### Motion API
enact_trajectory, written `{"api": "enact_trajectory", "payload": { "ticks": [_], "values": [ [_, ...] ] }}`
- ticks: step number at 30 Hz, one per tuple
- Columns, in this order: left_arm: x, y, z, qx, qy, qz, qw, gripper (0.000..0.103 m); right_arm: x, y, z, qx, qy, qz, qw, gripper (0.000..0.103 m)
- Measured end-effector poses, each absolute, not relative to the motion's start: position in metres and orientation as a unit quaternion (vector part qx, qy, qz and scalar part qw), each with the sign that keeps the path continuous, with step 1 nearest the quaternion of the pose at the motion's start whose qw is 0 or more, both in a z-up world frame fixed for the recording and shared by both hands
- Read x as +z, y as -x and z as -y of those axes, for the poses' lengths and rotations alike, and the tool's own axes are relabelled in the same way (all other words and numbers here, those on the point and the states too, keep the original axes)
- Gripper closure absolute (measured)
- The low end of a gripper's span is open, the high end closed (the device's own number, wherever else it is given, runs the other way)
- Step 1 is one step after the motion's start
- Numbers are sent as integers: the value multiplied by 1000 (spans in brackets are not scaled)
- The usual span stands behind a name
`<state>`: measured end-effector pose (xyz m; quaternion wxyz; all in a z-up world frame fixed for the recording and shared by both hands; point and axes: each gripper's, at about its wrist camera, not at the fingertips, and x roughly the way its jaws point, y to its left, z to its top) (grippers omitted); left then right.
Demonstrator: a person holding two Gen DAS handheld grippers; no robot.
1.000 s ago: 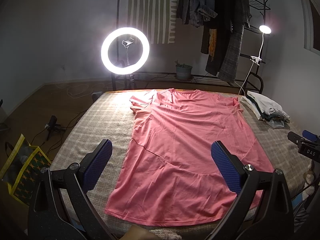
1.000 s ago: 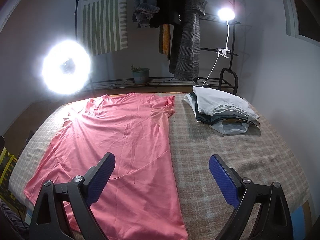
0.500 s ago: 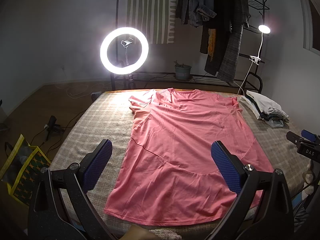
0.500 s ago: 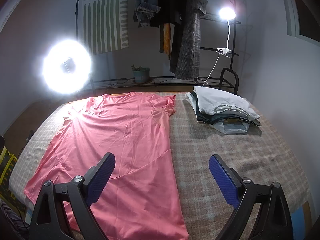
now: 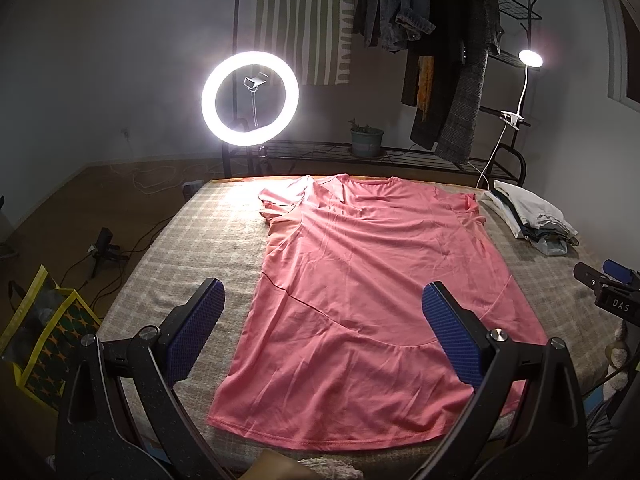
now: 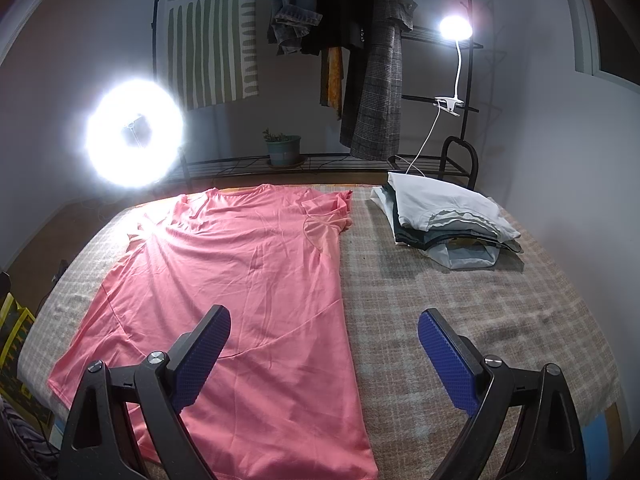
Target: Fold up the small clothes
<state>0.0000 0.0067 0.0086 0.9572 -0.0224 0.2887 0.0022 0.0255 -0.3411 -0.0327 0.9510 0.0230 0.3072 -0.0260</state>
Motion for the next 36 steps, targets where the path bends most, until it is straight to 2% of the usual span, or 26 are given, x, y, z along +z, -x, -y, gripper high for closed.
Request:
{"api": "enact_trajectory", "payload": {
  "ticks": [27, 33, 36],
  "values": [
    [-15, 0, -19, 6, 28, -308, 951, 2, -33, -27, 323, -15, -17, -307, 952, 7],
    [-29, 0, -48, 42, 45, -320, 945, 2, -25, -40, 318, -7, 3, -304, 953, 11],
    [-40, 3, -67, 54, 60, -326, 942, 7, -19, -49, 311, 9, 15, -307, 952, 13]
  ]
}}
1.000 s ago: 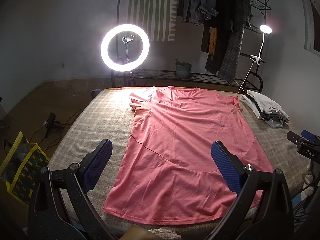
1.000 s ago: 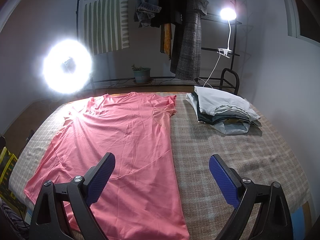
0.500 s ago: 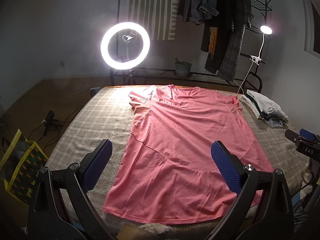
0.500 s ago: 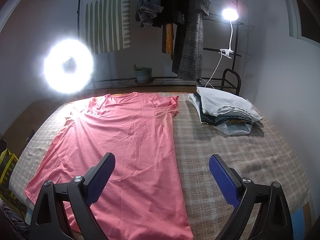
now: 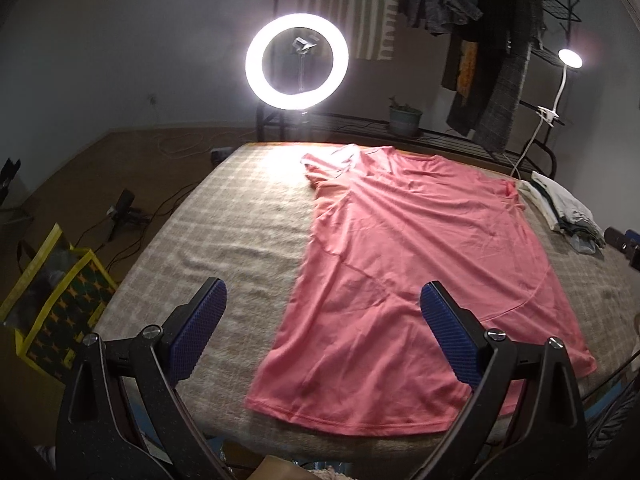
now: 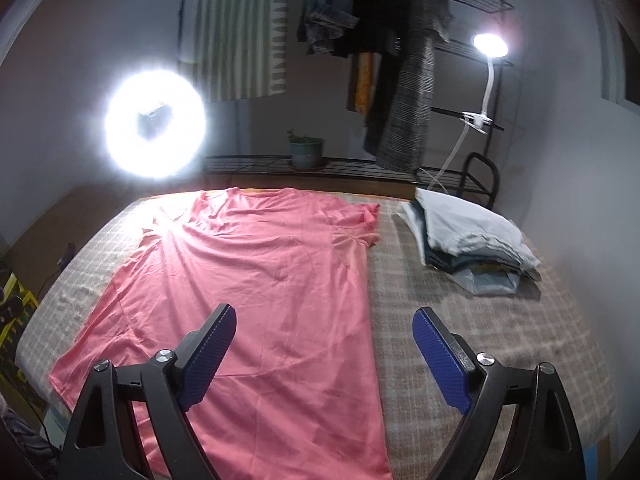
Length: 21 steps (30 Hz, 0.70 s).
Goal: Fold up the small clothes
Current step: 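Grasp the pink T-shirt hem with the left gripper while the right grasps the shoulder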
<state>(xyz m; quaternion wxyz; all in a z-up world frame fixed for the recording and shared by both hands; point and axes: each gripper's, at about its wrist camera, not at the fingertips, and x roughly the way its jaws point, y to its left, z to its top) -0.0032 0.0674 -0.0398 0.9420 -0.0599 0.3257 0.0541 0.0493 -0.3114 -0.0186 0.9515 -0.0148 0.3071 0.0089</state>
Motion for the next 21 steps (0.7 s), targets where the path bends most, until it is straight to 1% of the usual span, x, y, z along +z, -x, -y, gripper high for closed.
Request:
{"api": "enact_trajectory", "payload": {
  "ticks": [2, 3, 4, 5, 6, 8, 10, 12, 13, 15, 16, 17, 20, 21],
  "values": [
    [-49, 7, -82, 50, 83, -327, 940, 15, -10, -58, 305, 21, 19, -309, 951, 16],
    [-55, 7, -91, 52, 99, -335, 935, 17, -5, -64, 303, 28, 15, -309, 951, 19],
    [-60, 8, -99, 57, 114, -343, 931, 24, 0, -70, 300, 40, 6, -309, 950, 26],
    [-65, 9, -106, 62, 129, -351, 925, 30, 5, -77, 298, 51, -5, -308, 950, 28],
    [-71, 10, -114, 67, 144, -358, 920, 32, 10, -83, 294, 62, -17, -307, 950, 28],
    [-80, 13, -127, 76, 173, -368, 911, 41, 23, -99, 285, 107, -48, -304, 945, 28],
    [-91, 18, -139, 80, 203, -377, 900, 45, 32, -115, 273, 135, -61, -316, 937, 29],
    [-101, 20, -145, 78, 227, -388, 890, 45, 42, -128, 257, 150, -56, -319, 934, 29],
    [-107, 20, -147, 78, 236, -394, 885, 45, 47, -137, 243, 157, -39, -320, 934, 32],
    [-118, 16, -147, 77, 247, -408, 876, 50, 52, -151, 222, 165, -6, -325, 931, 33],
    [-122, 14, -147, 78, 247, -414, 873, 53, 53, -161, 209, 173, 9, -332, 927, 36],
    [-127, 12, -147, 79, 246, -420, 870, 54, 53, -171, 201, 181, 13, -339, 923, 41],
    [-135, 9, -146, 81, 244, -431, 865, 54, 56, -203, 176, 214, -4, -370, 904, 49],
    [-139, 7, -146, 80, 245, -436, 862, 54, 56, -214, 168, 223, -11, -378, 899, 50]
  ]
}}
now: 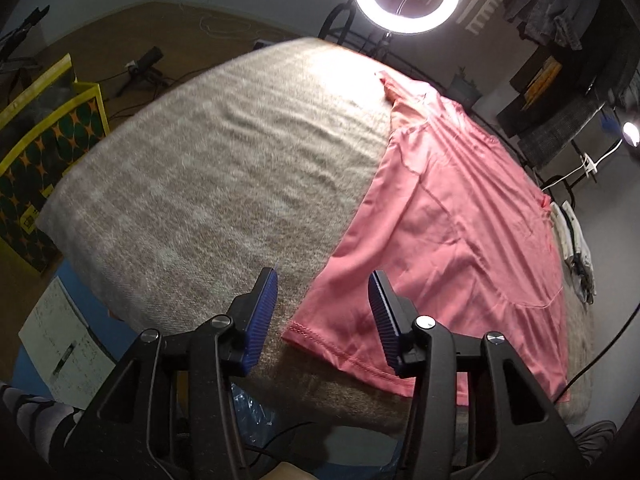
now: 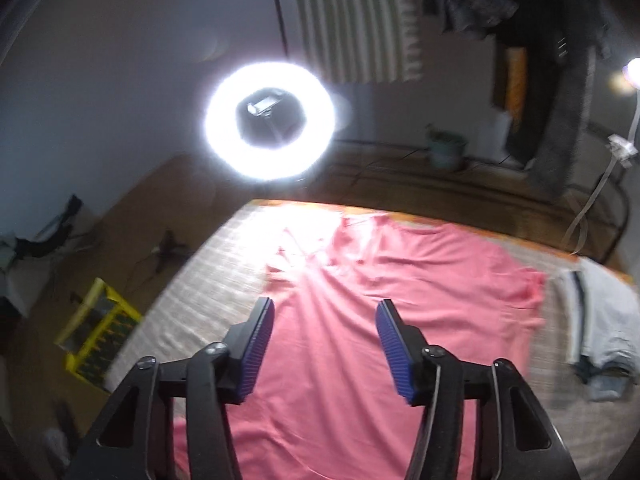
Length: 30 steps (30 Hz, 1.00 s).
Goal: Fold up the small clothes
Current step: 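Grasp the pink T-shirt hem with the left gripper while the right grasps the shoulder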
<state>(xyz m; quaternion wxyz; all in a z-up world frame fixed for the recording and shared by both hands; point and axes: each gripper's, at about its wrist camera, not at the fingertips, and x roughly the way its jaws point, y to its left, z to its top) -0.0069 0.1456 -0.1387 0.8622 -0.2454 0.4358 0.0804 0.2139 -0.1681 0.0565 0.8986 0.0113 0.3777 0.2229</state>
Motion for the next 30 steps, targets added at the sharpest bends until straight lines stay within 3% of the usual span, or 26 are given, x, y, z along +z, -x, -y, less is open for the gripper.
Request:
{"api": "enact_trajectory", "payload": {
  "ticks": [8, 17, 18, 22, 30],
  "values": [
    [-163, 0, -149, 69, 265, -465, 842, 54, 53, -306, 82, 271, 11, -412, 870, 51],
    [-170, -7, -144, 55, 256, -472, 842, 55, -29, -409, -7, 265, 6, -485, 834, 51],
    [-169, -8, -143, 55, 252, -471, 843, 58, -39, -416, -16, 263, 12, -490, 831, 51],
    [-171, -12, -144, 57, 245, -472, 845, 96, -76, -444, -51, 254, 37, -508, 822, 51],
    [-174, -18, -146, 42, 269, -469, 840, 103, -117, -489, -94, 236, 62, -520, 819, 51]
  ]
}}
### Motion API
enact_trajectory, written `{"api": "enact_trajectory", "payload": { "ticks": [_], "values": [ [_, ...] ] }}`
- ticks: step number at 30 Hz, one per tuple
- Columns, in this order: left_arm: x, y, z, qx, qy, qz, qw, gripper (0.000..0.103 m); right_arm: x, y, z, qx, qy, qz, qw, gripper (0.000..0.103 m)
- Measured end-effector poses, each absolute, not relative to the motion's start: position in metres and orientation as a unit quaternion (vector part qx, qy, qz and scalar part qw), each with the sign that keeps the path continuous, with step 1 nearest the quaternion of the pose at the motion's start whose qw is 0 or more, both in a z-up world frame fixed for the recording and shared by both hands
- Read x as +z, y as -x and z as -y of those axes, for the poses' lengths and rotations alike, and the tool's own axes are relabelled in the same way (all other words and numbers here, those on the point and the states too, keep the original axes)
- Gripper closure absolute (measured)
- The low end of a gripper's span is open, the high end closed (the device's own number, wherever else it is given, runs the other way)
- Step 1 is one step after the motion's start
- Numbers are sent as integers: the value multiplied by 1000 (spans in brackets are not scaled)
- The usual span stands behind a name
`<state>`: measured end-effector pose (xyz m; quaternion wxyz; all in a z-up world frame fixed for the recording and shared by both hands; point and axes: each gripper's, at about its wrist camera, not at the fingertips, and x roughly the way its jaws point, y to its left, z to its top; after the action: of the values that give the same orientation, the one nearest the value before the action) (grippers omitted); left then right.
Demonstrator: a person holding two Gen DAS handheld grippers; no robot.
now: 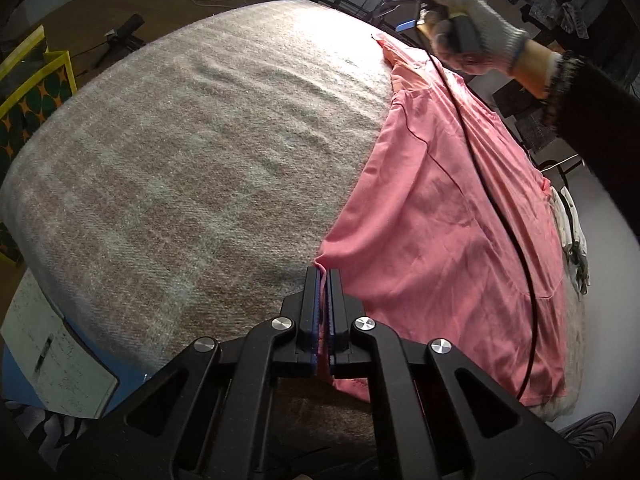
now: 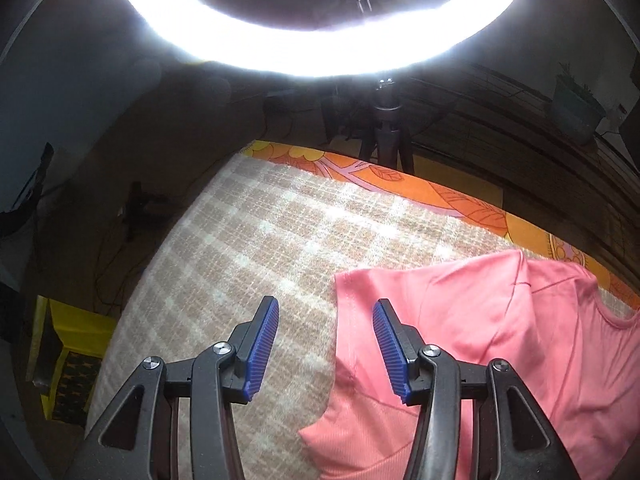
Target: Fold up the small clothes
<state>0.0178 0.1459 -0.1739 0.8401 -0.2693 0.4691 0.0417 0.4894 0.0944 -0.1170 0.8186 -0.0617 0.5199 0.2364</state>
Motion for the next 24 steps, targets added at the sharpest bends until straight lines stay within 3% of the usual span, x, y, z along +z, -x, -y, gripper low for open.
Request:
{"api": "enact_trajectory", "payload": {
  "ticks": [4, 10, 12, 14, 16, 24],
  "values": [
    [-173, -18, -145, 39, 275, -464, 841, 103, -138, -508, -100, 214, 67, -528, 819, 52],
    [-169, -17, -146, 39, 271, -456, 847, 103, -160, -513, -107, 195, 106, -543, 810, 64],
    [-169, -16, -146, 39, 270, -454, 848, 103, -161, -511, -111, 192, 136, -535, 812, 71],
    [-168, -15, -146, 40, 269, -452, 850, 103, -161, -509, -113, 184, 159, -527, 814, 93],
    [-166, -13, -146, 40, 268, -449, 852, 103, -161, -509, -113, 182, 171, -521, 816, 101],
    [-158, -8, -144, 41, 254, -436, 862, 103, -136, -506, -90, 194, 140, -496, 835, 102]
  ]
}}
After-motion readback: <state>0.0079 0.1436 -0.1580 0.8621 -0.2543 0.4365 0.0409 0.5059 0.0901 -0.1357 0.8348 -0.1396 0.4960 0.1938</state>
